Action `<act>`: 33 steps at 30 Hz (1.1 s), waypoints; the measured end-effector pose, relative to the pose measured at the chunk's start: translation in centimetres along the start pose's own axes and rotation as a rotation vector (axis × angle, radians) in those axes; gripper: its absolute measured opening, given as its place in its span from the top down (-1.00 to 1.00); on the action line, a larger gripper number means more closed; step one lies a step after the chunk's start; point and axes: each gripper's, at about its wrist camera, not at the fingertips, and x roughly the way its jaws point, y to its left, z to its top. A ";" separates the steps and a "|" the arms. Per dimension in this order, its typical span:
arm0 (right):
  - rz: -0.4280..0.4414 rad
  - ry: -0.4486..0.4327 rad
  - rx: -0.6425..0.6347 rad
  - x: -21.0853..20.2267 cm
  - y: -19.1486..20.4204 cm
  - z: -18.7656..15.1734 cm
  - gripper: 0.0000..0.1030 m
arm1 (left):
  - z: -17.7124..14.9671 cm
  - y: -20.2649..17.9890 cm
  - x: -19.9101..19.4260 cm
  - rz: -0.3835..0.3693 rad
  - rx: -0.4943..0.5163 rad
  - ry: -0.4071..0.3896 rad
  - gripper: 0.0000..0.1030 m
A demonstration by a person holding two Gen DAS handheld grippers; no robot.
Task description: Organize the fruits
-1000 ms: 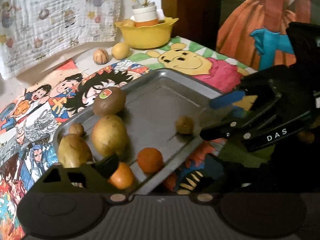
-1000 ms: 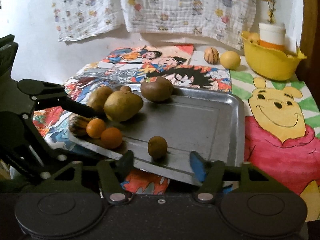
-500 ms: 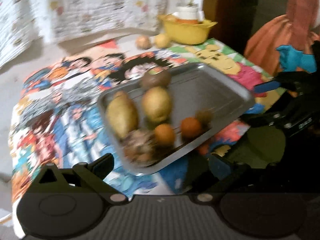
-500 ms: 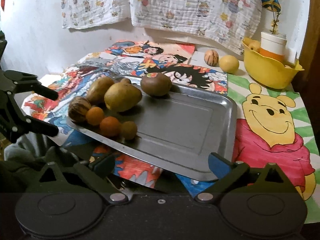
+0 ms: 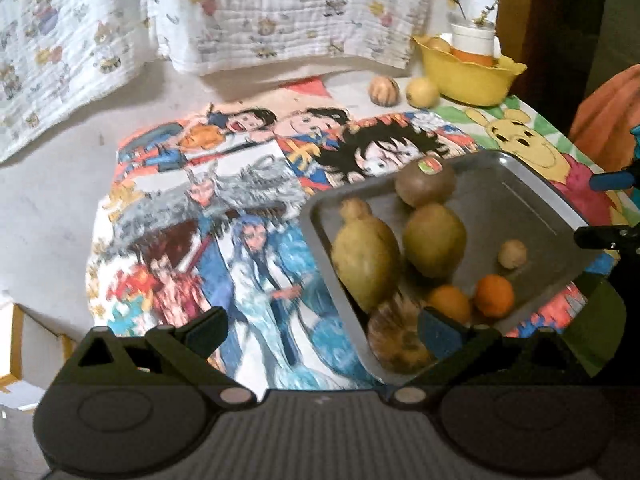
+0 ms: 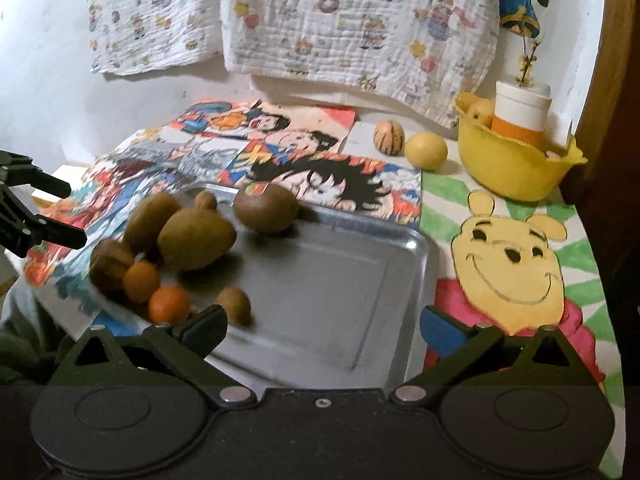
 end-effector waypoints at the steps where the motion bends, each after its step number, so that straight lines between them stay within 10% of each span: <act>1: -0.003 -0.006 0.001 0.2 -0.1 0.4 -0.99 | 0.4 0.0 0.2 0.003 0.006 -0.003 -0.99; 24: -0.060 -0.008 0.059 6.8 -4.6 7.3 -0.99 | 10.0 -0.6 6.8 -0.046 0.101 -0.046 -0.99; 33: -0.102 -0.043 0.295 9.0 -8.6 9.1 -0.99 | 14.5 -1.3 11.9 -0.069 0.201 -0.114 -0.99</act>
